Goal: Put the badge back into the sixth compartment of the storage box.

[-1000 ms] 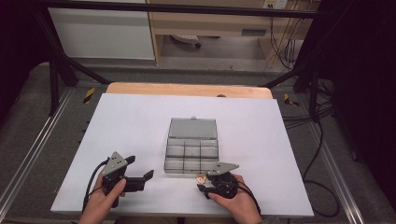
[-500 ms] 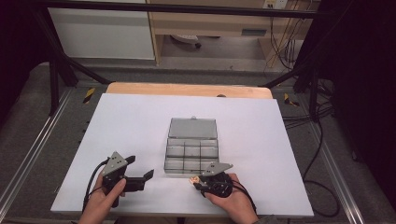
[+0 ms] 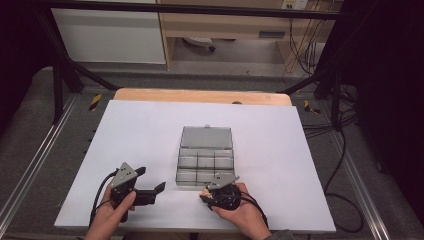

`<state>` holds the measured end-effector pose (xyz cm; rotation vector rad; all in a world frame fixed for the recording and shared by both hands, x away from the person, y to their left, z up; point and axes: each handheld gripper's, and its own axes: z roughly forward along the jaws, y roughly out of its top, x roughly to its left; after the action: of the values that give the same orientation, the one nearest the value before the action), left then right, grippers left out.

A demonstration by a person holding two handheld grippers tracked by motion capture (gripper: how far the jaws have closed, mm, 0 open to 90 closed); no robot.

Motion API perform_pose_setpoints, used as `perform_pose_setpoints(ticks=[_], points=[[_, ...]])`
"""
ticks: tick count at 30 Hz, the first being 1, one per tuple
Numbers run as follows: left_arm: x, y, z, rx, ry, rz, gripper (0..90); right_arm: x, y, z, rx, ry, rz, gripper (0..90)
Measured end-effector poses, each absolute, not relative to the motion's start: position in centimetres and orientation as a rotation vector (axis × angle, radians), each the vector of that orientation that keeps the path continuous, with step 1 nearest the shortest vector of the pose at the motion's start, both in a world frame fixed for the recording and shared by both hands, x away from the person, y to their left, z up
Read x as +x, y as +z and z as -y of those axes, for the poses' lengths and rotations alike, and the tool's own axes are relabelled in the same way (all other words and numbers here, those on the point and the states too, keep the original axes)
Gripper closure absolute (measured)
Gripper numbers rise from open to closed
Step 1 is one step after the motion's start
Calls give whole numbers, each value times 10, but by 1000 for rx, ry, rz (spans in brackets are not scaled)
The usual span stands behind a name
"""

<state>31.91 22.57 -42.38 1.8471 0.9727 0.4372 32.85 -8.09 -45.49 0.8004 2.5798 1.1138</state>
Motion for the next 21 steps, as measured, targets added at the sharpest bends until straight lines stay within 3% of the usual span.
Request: perform_pose_setpoints(ticks=[14,21], points=[[320,-424,-227,1845,434,-976,82,323,-448,83,731,1189,-2573,793],[320,-424,-227,1842,431,-979,83,318,-450,76,661,1158,-2609,804]])
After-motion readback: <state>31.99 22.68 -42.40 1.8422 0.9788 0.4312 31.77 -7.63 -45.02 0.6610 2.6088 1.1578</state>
